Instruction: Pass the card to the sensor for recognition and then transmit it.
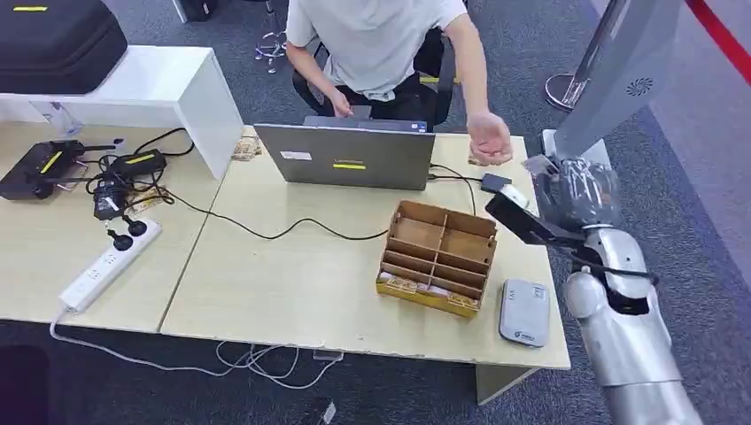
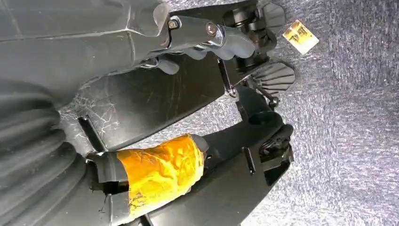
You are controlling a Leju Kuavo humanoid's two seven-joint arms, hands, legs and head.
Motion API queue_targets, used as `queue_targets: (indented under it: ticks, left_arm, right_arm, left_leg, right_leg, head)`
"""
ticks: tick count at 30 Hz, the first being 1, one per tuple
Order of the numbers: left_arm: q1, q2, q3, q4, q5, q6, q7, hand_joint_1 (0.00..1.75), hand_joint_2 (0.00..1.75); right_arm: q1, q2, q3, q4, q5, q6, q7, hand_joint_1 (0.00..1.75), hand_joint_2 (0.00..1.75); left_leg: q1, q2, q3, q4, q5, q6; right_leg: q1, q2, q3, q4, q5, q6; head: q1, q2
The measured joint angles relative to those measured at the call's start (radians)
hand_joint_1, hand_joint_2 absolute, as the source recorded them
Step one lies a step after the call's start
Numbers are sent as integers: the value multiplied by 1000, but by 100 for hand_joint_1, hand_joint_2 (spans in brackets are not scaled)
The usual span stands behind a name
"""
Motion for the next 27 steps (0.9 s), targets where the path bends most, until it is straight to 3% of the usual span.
queue_targets:
  ticks: [5, 12, 13, 17, 23, 27]
  left_arm:
    - [-3, 0, -14, 0, -19, -2, 2, 0, 175]
    - [-12, 0, -47, 0, -38, -1, 0, 0, 175]
    - [-12, 0, -50, 0, -39, -1, -2, 0, 175]
    - [-13, 0, -53, 0, -39, -21, -10, 0, 175]
    - [-13, 0, -54, 0, -26, 3, -9, 0, 175]
    - [-13, 1, -54, 0, -14, 3, -2, 0, 175]
  right_arm:
    - [-167, 71, 70, 107, -2, -1, 71, 175, 175]
    - [-367, 183, 98, 338, 11, -5, 167, 175, 175]
    - [-383, 194, 102, 362, 14, -5, 172, 0, 175]
    - [-412, 224, 112, 430, 15, -8, 172, 0, 175]
    - [-416, 241, 119, 488, 15, -31, 133, 0, 175]
    - [-398, 241, 119, 491, 12, -55, 64, 0, 175]
  left_leg:
    - [0, 0, 0, 0, 0, 0]
    - [0, 0, 0, 0, 0, -1]
    - [0, -2, 0, 0, 0, -1]
    - [0, -2, -1, 0, 0, -1]
    - [0, -3, -1, 0, 0, -1]
    - [0, -3, -1, 0, 0, -1]
  right_leg:
    - [0, 0, 0, 1, 0, 0]
    - [0, 0, 0, 0, 0, 0]
    - [0, -2, 0, 0, 0, 0]
    - [0, -2, 0, 0, 0, 0]
    - [0, -3, 0, 0, 0, 0]
    - [0, -2, 0, 0, 0, 0]
  head:
    - [0, 0]
    - [1, 0]
    - [1, 0]
    - [0, 0]
    - [0, 0]
    - [1, 0]
